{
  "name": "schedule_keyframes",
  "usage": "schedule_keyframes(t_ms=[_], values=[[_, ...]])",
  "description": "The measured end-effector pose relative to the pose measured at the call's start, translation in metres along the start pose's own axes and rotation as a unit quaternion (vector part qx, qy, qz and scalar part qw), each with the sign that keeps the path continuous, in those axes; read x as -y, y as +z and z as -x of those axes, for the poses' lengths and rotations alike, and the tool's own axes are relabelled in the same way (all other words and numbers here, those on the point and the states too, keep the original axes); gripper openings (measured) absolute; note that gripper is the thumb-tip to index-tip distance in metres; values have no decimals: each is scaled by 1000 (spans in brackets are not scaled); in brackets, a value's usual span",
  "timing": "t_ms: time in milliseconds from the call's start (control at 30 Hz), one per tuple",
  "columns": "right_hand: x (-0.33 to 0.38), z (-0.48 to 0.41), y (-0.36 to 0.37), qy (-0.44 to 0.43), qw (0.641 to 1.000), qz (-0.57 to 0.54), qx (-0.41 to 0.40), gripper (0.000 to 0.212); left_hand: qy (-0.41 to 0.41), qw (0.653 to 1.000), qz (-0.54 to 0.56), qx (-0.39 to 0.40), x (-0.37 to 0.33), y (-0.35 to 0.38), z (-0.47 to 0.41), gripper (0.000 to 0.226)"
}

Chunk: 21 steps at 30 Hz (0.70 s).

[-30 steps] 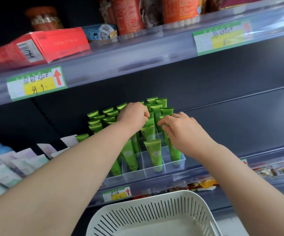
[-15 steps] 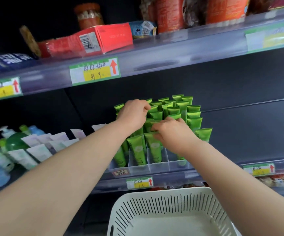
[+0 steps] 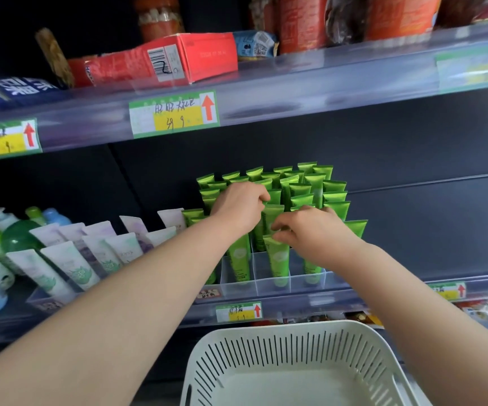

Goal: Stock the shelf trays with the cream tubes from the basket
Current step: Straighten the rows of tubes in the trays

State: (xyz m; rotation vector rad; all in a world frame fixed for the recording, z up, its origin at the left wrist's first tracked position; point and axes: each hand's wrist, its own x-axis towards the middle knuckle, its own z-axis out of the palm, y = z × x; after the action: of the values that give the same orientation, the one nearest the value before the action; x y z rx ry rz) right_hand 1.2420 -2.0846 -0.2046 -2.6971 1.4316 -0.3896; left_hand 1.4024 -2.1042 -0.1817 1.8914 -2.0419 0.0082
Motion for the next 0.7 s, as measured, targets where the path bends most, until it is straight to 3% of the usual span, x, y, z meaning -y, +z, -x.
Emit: schedule_keyframes(t_ms=[167,300,600,700], values=[[-13,9,-3,8,999,10,-48,35,0,999,-43,17,-6,5,-5,18],[-19,9,-2,35,997,22,-68,28,-17,999,-42,21,-13,6,-7,13],[-17,9,1,45,997,27,-62,37,-41,996,-30,78,-6,4,-11,17],[-17,9,2,47,995,29,-80,37,-29,999,12,15,-6,2,-15,12]])
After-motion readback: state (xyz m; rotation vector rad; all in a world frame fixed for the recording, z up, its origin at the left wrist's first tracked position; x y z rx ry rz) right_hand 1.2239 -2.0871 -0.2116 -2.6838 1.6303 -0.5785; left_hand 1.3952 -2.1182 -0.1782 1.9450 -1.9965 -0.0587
